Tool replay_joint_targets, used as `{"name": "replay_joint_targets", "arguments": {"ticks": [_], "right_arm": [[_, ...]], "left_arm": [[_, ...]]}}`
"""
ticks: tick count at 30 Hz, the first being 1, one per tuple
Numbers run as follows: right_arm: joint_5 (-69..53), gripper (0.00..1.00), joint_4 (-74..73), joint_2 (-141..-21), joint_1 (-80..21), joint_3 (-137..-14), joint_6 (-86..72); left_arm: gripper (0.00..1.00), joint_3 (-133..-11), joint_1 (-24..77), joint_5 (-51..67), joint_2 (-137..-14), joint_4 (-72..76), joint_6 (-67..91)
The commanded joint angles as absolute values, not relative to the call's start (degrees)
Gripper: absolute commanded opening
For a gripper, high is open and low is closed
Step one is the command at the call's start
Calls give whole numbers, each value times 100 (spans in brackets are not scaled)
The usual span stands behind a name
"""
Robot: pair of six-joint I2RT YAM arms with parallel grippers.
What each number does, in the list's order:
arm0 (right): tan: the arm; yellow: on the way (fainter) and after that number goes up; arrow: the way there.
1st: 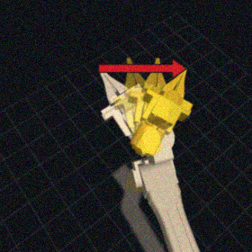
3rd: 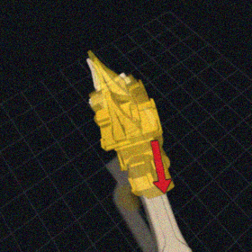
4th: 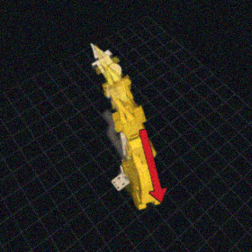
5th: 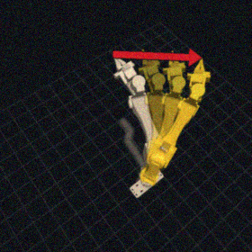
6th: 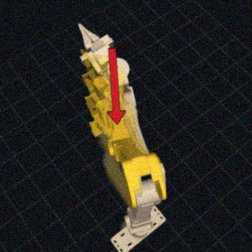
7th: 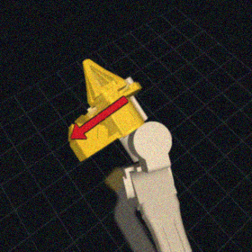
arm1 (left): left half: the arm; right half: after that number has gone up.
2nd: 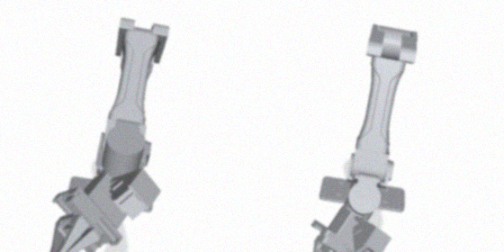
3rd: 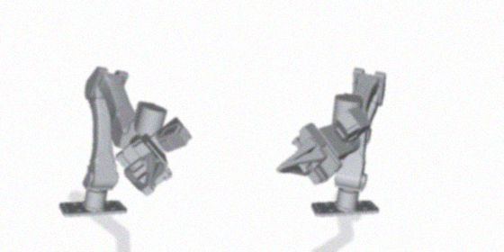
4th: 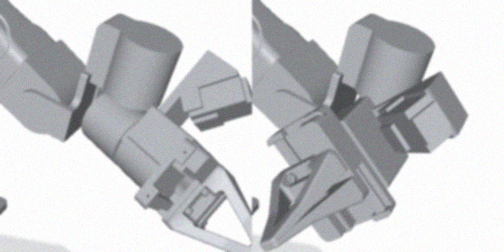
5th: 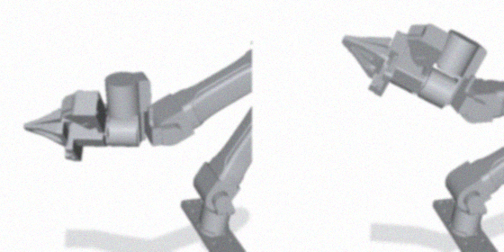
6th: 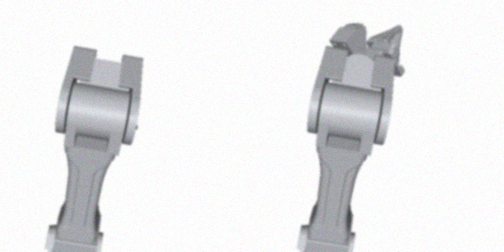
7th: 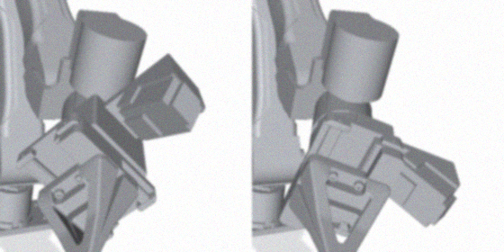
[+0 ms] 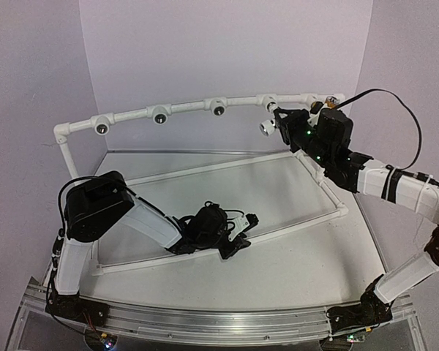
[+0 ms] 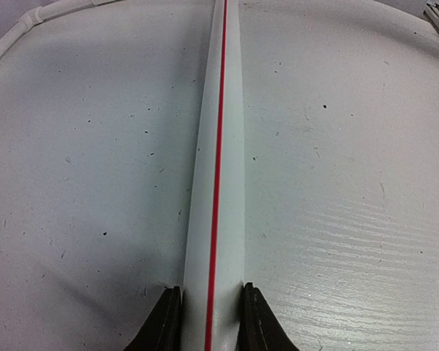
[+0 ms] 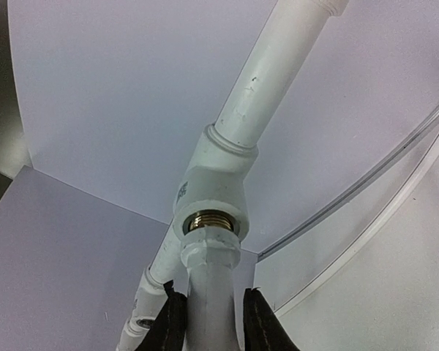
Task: Install the water faucets
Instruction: Screw the water faucet onto the adaptor.
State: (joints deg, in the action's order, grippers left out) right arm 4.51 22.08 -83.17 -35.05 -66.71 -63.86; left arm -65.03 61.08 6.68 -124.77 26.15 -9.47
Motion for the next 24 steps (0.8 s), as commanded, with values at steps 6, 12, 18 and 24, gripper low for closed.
{"name": "replay_joint_targets", "arguments": {"ticks": [6, 12, 18, 24], "right_arm": [[593, 0, 2981, -8789, -3331, -6265, -7846], [597, 0, 3384, -8885, -3331, -6163, -8326], [488, 0, 3827, -9129, -3331, -6177, -8988], [394, 0, 3993, -9198, -3392, -6291, -9549]], "left_arm": [[0, -6103, 6267, 488, -13231, 583, -439], [0, -6154, 6267, 523, -13268, 530, -460], [0, -6187, 6269, 564, -13286, 498, -470], [0, -6207, 6269, 580, -13311, 465, -483]]}}
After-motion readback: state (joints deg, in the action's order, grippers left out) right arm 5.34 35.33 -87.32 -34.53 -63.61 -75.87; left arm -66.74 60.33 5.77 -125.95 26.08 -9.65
